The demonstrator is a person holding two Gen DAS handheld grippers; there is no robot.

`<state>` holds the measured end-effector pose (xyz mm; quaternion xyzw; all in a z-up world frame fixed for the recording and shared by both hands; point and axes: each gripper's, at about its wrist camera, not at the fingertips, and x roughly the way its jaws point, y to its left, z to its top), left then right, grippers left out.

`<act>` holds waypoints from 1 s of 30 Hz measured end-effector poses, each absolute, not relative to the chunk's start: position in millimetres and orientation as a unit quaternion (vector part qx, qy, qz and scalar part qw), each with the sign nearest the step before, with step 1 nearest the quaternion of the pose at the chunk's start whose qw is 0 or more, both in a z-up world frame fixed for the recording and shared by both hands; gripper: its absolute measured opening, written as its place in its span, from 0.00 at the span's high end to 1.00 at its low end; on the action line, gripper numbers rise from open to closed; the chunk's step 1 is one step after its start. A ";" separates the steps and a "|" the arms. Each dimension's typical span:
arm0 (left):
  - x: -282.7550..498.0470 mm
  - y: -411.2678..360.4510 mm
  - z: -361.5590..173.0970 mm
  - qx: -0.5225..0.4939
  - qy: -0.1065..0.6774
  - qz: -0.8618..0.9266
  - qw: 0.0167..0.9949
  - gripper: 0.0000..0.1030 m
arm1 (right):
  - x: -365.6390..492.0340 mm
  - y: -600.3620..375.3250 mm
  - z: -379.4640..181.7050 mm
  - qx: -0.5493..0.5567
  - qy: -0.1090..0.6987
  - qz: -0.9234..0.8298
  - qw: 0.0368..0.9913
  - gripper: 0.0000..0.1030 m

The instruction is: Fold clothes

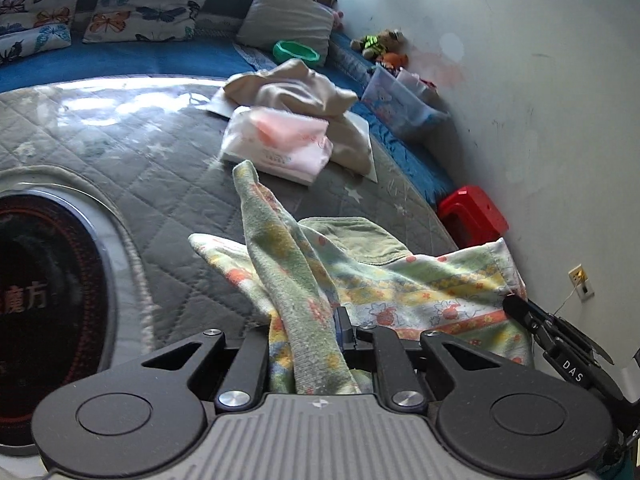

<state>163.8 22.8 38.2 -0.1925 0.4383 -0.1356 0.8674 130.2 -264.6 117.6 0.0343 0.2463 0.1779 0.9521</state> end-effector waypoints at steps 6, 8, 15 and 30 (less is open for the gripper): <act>170.8 10.1 20.4 -0.181 0.461 -0.132 0.859 0.87 | 132.9 -275.9 100.5 0.043 0.264 0.170 0.948 0.92; 171.3 8.9 15.5 -0.178 0.467 -0.129 0.856 0.86 | 133.6 -278.0 96.2 0.044 0.269 0.169 0.947 0.92; 170.7 6.8 10.7 -0.173 0.475 -0.126 0.853 0.86 | 131.9 -278.5 90.7 0.047 0.270 0.169 0.947 0.92; 172.4 1.8 6.2 -0.135 0.482 -0.113 0.858 0.84 | 133.3 -278.3 78.2 0.041 0.292 0.153 0.943 0.91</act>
